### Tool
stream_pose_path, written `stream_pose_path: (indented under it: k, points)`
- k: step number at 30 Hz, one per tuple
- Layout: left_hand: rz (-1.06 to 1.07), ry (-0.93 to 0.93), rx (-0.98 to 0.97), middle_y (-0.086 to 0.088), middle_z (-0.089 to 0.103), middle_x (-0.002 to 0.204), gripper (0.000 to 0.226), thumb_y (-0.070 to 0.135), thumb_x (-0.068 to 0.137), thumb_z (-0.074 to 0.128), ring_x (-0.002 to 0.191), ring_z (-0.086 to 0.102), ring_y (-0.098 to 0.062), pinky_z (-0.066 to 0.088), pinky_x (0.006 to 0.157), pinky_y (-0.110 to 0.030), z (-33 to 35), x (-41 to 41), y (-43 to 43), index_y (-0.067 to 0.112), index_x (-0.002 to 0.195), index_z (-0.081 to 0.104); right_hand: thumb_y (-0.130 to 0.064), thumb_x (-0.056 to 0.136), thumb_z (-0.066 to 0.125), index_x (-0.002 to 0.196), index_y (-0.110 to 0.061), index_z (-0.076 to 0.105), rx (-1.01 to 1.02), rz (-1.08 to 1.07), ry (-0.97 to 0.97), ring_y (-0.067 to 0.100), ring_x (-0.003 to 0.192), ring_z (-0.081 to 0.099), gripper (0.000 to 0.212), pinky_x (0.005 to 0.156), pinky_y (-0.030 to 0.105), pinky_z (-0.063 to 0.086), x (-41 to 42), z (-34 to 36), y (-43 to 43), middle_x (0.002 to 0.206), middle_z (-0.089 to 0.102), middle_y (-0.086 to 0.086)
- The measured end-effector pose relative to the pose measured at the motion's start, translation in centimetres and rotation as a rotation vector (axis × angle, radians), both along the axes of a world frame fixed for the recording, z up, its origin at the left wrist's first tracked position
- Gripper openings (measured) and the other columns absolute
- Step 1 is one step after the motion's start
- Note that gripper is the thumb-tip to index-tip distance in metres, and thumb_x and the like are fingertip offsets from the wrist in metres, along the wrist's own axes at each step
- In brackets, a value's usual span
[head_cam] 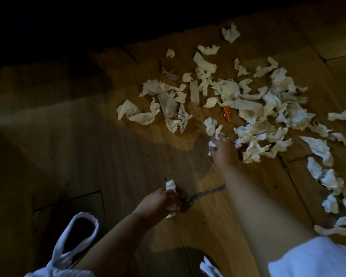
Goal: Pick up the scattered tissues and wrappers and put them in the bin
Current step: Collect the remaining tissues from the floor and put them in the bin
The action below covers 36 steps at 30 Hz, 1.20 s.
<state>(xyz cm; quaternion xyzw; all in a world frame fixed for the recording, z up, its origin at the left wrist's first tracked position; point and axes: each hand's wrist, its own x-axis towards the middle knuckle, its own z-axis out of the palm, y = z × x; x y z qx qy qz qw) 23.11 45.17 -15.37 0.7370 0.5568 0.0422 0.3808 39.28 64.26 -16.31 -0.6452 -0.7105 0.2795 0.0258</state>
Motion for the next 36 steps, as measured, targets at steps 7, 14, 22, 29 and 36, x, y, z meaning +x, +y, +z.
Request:
stream_pose_path:
  k: [7, 14, 22, 29, 36]
  points:
    - [0.142, 0.002, 0.016, 0.012, 0.059, 0.123, 0.026, 0.025, 0.090, 0.053, 0.119, 0.043, -0.009, 0.036, 0.083, -0.018, -0.2, -1.3, 0.8, 0.030, 0.115, 0.063, 0.001, 0.087, 0.056, 0.112, 0.002, 0.065, 0.071, -0.080, 0.196, 0.028, 0.115, 0.057, 0.027, 0.079, 0.010, 0.035, 0.0, 0.1, -1.5, 0.125, 0.060, 0.016]
    - [0.278, -0.144, 0.042, 0.004, 0.056, 0.129, 0.030, 0.025, 0.088, 0.054, 0.119, 0.052, -0.010, 0.044, 0.095, -0.020, -0.4, -1.7, 0.6, 0.020, 0.115, 0.064, -0.004, 0.086, 0.060, 0.131, -0.015, 0.050, 0.139, -0.190, 0.600, 0.009, 0.116, 0.052, 0.047, 0.078, 0.003, 0.044, -4.2, 3.8, -0.7, 0.131, 0.054, 0.002]
    - [1.048, -0.459, 0.201, -0.005, 0.048, 0.137, 0.058, 0.005, 0.078, 0.069, 0.122, 0.052, -0.019, 0.053, 0.087, -0.023, 0.8, -6.8, 5.4, 0.014, 0.131, 0.049, -0.015, 0.088, 0.060, 0.130, -0.009, 0.052, -0.030, 0.109, 0.085, 0.029, 0.138, 0.025, 0.043, 0.107, 0.027, 0.032, -9.4, 2.7, 1.7, 0.153, 0.022, 0.010]
    - [1.172, -0.385, 0.274, -0.011, 0.059, 0.120, 0.038, 0.005, 0.086, 0.061, 0.109, 0.058, -0.021, 0.053, 0.091, -0.040, 2.6, -13.3, 13.3, 0.008, 0.123, 0.055, -0.020, 0.083, 0.065, 0.145, -0.037, 0.019, -0.112, 0.024, 0.144, 0.037, 0.145, 0.002, 0.079, 0.112, 0.051, 0.032, -10.4, 0.7, 1.4, 0.158, 0.003, 0.004]
    - [1.326, -0.629, 0.008, -0.022, 0.056, 0.123, 0.039, 0.002, 0.094, 0.044, 0.095, 0.061, -0.026, 0.055, 0.067, -0.020, 2.2, -12.5, 16.7, -0.003, 0.132, 0.043, -0.003, 0.087, 0.058, 0.130, -0.017, 0.053, -0.067, 0.063, 0.129, 0.031, 0.141, 0.026, 0.046, 0.113, 0.043, 0.033, -10.0, -1.4, 1.1, 0.151, 0.032, 0.007]
